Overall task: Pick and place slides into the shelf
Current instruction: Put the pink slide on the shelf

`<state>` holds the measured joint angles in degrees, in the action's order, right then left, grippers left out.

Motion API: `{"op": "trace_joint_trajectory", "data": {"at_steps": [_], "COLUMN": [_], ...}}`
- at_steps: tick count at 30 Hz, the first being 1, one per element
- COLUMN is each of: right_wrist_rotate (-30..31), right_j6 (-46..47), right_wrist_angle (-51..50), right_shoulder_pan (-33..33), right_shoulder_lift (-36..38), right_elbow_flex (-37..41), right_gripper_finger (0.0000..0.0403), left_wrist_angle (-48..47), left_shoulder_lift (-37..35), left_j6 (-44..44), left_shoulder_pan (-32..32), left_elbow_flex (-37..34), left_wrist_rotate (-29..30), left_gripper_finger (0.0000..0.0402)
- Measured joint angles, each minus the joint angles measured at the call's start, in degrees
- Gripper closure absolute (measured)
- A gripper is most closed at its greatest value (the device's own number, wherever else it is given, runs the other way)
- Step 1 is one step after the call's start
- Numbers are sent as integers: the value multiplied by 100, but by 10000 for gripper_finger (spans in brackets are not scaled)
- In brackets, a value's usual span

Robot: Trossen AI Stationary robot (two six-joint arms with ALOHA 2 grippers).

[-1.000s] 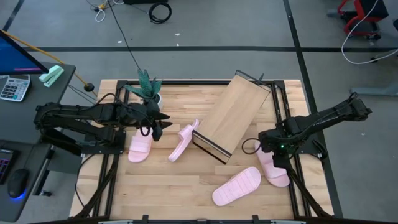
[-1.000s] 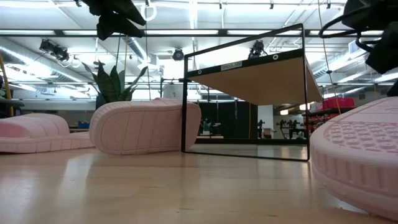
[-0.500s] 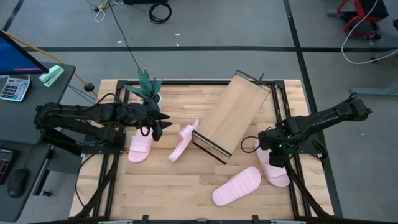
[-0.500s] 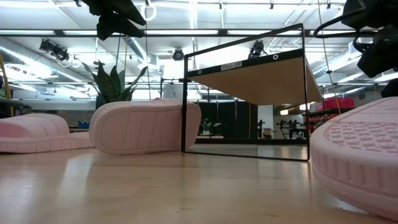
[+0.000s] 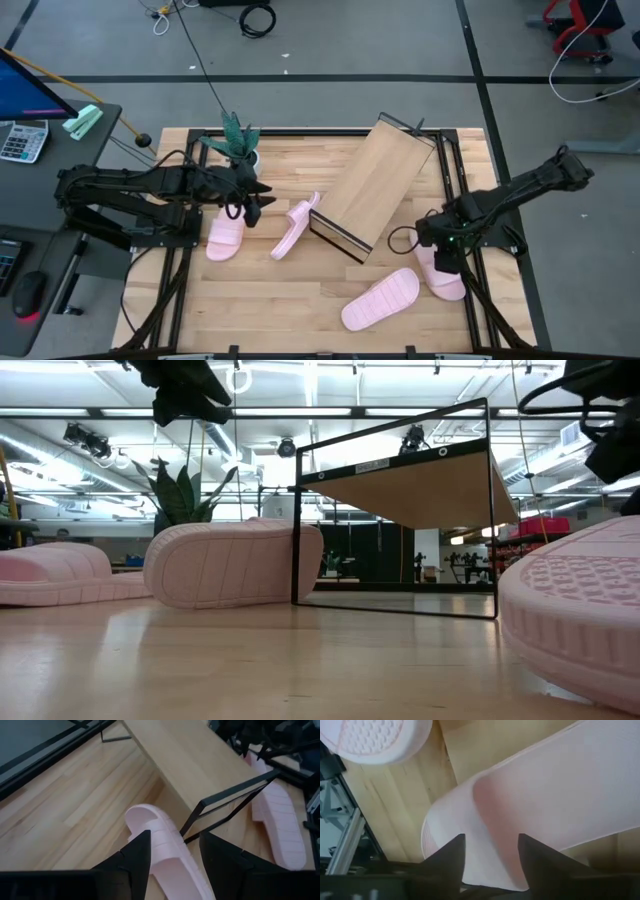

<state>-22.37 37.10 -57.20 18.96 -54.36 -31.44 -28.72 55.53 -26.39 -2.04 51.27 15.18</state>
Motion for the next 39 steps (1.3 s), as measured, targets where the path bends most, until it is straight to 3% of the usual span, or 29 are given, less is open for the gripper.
{"op": "trace_joint_trajectory", "data": {"at_steps": [7,16,20,26,31,39], "right_wrist_rotate": [90,-166,-317,-697,-693,-352], "right_j6": [238,238,429,638,942,789], "right_wrist_angle": [213,937,1039,1036,645,-800], "right_shoulder_pan": [425,710,778,789,789,787], "right_shoulder_lift": [-362,-1143,-1296,-1199,-926,-519], "right_elbow_flex": [0,-2,-4,-7,-194,-1428], "right_gripper_finger": [167,170,220,383,392,395], "left_wrist_angle": [-47,-73,-77,-77,-77,-105], "left_shoulder_lift": [0,0,0,0,0,0], "left_j6": [0,-2,-1,4,7,7], "left_shoulder_pan": [0,-2,-4,-4,-2,-2], "left_elbow_flex": [0,0,0,0,0,0], "left_wrist_rotate": [0,0,0,0,0,0], "left_gripper_finger": [224,228,224,229,228,232]}}
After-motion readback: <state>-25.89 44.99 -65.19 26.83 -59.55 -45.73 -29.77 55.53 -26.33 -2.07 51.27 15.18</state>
